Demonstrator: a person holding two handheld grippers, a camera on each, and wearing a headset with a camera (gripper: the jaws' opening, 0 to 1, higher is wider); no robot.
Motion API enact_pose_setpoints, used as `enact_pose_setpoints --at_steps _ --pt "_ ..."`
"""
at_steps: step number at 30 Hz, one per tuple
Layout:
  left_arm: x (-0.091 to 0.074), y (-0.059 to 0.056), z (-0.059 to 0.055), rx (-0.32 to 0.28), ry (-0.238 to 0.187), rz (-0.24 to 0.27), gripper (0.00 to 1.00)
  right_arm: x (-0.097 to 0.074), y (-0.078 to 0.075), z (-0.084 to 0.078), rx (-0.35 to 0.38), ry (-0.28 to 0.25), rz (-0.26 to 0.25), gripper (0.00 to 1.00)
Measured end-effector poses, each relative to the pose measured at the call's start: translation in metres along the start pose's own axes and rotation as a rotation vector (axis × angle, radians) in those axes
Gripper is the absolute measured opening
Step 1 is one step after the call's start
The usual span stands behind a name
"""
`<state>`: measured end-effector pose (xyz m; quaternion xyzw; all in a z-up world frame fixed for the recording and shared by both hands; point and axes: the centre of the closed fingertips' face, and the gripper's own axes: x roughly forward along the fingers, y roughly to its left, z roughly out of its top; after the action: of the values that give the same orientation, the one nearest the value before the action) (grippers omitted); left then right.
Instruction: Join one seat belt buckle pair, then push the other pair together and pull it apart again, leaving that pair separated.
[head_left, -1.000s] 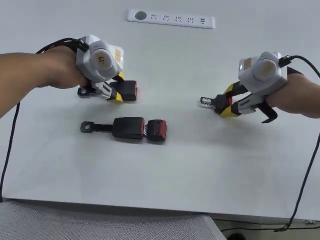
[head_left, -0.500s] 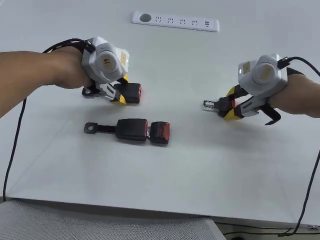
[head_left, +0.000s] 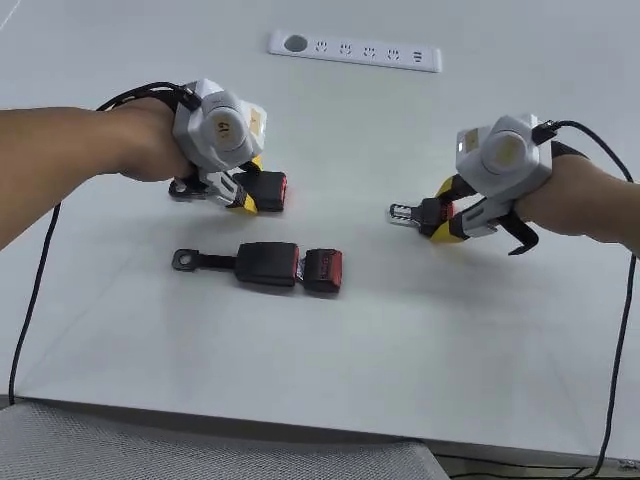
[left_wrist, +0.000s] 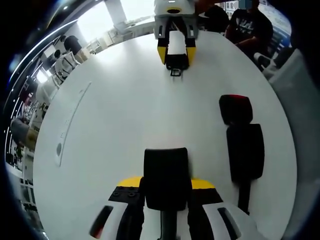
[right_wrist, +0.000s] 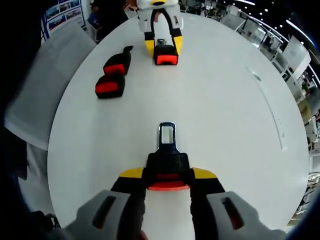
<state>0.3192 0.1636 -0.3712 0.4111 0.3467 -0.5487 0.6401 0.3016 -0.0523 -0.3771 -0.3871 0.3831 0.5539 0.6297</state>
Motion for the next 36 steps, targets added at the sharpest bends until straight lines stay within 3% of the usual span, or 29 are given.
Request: enact_pose_setpoints --at_steps 11,22,36 --pt "0.000 -0.001 0.000 -0.001 -0.003 0.000 0.33 0.021 0.010 0.054 0.003 -0.066 -0.003 0.34" --pt "0.000 -0.004 0.001 0.003 -0.007 0.001 0.33 0.041 0.008 0.096 -0.003 -0.103 -0.006 0.34" --pt "0.001 -0.001 -0.003 -0.009 -0.007 0.006 0.33 0.053 0.000 0.122 -0.056 -0.078 0.011 0.34"
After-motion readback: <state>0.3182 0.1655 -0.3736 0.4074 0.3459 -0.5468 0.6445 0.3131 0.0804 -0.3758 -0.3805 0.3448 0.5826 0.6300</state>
